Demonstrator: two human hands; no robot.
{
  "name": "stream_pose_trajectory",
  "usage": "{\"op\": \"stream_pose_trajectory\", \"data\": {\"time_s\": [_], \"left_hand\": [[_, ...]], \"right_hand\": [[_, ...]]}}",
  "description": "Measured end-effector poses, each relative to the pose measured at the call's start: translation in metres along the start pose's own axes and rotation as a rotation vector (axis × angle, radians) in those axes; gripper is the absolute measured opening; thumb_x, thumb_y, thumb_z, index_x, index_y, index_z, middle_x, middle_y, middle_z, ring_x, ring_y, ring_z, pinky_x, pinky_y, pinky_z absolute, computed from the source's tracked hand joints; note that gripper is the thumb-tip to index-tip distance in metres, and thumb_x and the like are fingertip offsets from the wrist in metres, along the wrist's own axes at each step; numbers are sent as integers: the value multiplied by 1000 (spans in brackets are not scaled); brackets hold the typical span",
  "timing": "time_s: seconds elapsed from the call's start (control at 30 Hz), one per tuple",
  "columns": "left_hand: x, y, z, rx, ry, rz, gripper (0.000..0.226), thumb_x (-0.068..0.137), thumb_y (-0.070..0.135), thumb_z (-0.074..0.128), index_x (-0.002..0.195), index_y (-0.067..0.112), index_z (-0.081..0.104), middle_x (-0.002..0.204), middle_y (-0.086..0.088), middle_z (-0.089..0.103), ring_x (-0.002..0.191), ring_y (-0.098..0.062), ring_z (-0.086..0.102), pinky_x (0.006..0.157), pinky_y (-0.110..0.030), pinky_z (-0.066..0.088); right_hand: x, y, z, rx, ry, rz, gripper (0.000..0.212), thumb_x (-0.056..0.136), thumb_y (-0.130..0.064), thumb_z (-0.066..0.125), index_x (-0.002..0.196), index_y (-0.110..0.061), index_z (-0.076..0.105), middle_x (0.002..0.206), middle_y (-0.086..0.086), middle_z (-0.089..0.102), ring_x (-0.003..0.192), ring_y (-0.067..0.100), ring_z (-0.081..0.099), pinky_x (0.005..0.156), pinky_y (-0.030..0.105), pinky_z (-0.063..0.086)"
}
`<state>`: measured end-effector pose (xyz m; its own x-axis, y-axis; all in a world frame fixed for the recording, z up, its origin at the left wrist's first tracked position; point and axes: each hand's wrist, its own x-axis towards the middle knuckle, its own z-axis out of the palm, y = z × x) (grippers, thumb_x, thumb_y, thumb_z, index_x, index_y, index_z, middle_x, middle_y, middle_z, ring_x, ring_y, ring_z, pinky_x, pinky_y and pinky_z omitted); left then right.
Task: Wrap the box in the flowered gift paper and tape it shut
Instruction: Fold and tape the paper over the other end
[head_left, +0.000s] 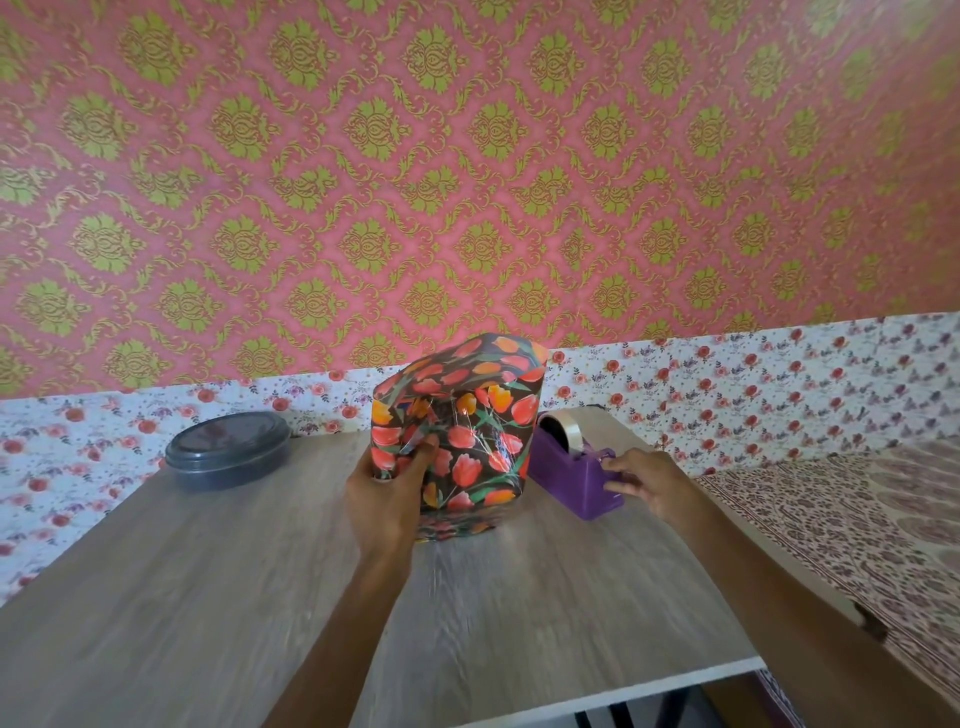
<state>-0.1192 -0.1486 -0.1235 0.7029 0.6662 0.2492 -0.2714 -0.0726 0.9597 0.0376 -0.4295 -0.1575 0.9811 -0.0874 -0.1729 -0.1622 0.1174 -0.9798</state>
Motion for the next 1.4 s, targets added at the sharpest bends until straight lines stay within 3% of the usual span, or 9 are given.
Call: {"op": "stream_pose_trajectory", "data": {"time_s": [0.17, 0.37, 0.5, 0.67, 0.73, 0.8, 0.9, 1.17, 1.4], "left_hand": [[2, 1, 0, 4, 2, -9, 20, 75, 42, 80, 86, 36, 65, 84, 9, 69, 87, -17, 69, 85, -40, 57], [6, -1, 2, 9, 10, -16, 20, 74, 44, 80, 83, 37, 64, 87, 6, 70, 85, -17, 69, 85, -42, 57], [8, 1, 3, -18, -2, -33, 20, 74, 40, 81, 87, 33, 67, 83, 8, 70, 82, -15, 69, 81, -38, 57], [4, 6, 3, -22, -21, -28, 32, 77, 38, 80, 102, 21, 71, 86, 4, 70, 79, -12, 67, 73, -29, 55], [6, 8, 2, -31, -26, -36, 33, 76, 39, 80, 103, 21, 72, 87, 5, 71, 80, -13, 68, 76, -33, 57], [9, 10, 3, -33, -36, -58, 32, 74, 39, 82, 100, 24, 72, 89, 4, 74, 82, -16, 70, 80, -40, 59], [13, 14, 2, -35, -19, -86, 23, 72, 38, 83, 88, 27, 71, 86, 4, 75, 80, -19, 71, 80, -43, 60], [8, 14, 1, -78, 1, -81, 10, 75, 27, 82, 78, 21, 74, 66, 6, 73, 68, -16, 70, 63, -31, 57], [6, 13, -2, -48, -5, -61, 15, 73, 31, 82, 70, 20, 72, 60, 4, 70, 65, -23, 68, 60, -34, 52]], "right_hand": [[2, 5, -5, -299, 134, -77, 23, 83, 2, 68, 104, 11, 66, 87, 18, 70, 74, 23, 70, 71, 31, 61], [-15, 18, 0, -623, 389, -424, 12, 85, -9, 72, 74, -6, 69, 77, 4, 71, 73, 17, 65, 73, 29, 54], [-52, 2, 12, -439, 209, -577, 11, 85, -7, 72, 75, -12, 73, 59, 4, 68, 50, 12, 62, 51, 22, 52], [-111, -19, 34, -288, 72, -716, 25, 84, -2, 72, 77, -26, 75, 59, 3, 68, 43, 9, 55, 48, 25, 47], [-137, -25, 47, -278, 27, -812, 33, 84, -5, 74, 101, -33, 74, 58, -5, 67, 48, 2, 57, 61, 20, 50], [-159, -29, 60, -359, -75, -860, 70, 85, -12, 75, 141, -39, 45, 61, -5, 68, 61, -1, 63, 81, 10, 46], [-189, -39, 87, -290, -193, -831, 97, 84, -21, 76, 154, -42, 13, 69, 2, 71, 49, 8, 58, 63, 21, 49], [-205, -50, 154, -177, -79, -857, 36, 81, -19, 79, 100, -18, 49, 73, 0, 72, 35, 15, 54, 40, 23, 42], [-174, -49, 177, -296, -12, -720, 26, 84, -17, 76, 72, -13, 53, 64, 1, 71, 37, 19, 61, 44, 32, 47]]}}
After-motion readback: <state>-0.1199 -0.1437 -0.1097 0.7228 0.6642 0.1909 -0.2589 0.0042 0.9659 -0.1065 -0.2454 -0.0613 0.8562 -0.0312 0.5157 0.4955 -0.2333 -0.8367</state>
